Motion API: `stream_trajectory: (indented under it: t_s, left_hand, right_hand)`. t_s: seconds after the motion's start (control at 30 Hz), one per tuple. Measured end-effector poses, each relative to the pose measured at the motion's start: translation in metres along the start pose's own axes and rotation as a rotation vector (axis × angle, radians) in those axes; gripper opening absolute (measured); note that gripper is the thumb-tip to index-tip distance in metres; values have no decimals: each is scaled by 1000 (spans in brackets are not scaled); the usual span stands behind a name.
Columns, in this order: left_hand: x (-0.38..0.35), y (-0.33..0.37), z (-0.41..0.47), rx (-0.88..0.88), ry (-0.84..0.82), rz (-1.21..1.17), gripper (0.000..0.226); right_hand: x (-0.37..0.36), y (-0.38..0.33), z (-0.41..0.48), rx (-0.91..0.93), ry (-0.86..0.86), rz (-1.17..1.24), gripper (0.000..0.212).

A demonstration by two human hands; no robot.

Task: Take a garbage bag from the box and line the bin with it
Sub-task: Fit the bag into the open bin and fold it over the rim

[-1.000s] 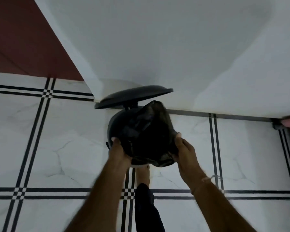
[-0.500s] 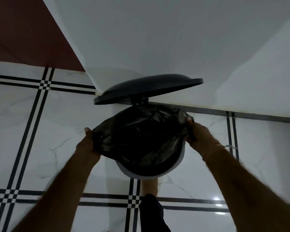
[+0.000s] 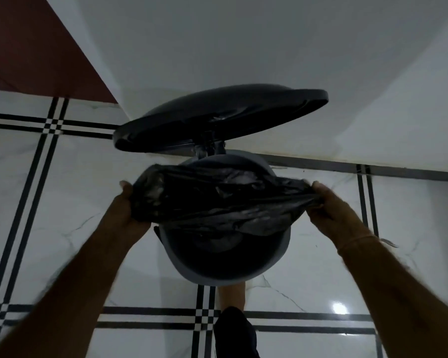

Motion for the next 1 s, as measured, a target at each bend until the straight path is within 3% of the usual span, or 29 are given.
stream_trajectory:
  t_s: [0.07,0.13,0.2,0.27,0.37,0.47,0.53,0.63,0.73,0.87,1.0]
  left_hand:
    - [-22,8,-6,12,-83,61,61]
    - [-43,8,-15,41,-135,131,58]
    - [-57,1,-24,55,-208,212,57]
    - [-70,-5,-34,66,-240,318,54]
    - [-78,-10,-47,106,-264,446,47]
    - [-79,-14,-54,158,-323,574,40]
    - [-80,-13,-58,169,-343,660,41]
    - [-83,-12,-62,200,-408,762,55]
    - [-88,-7,-59,178,-414,768,54]
    - [-91,6,-55,80,-352,674,54]
    - [-82,19,-49,-77,-297,665,45]
  right_hand:
    - [2,-13,-7,41,33,-244,23]
    - [0,-23,-23,123,154,-726,13]
    - [-23,-36,-47,463,257,-1169,22]
    - [-85,-30,-79,795,52,-1369,21]
    - [-165,-6,-88,869,-278,-1621,45]
    - [-200,4,-66,849,-257,-1988,68]
    - [-215,5,-66,928,-321,-2110,71]
    - [-235,16,-81,938,-638,-2067,64]
    - [-227,37,-73,652,-963,-1813,51]
    - [-199,27,-69,185,-868,-1382,17]
    - [-181,3,-69,265,-750,-1055,24]
Point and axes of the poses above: each hand's wrist, its own z-axis towards the middle knuckle, its own x-axis out of the back of the hand, y = z × x, the point moved 7 cm from there along z, towards the middle knuckle, and after that the axes turned 13 degrees about -y, right-handed, at the moved point
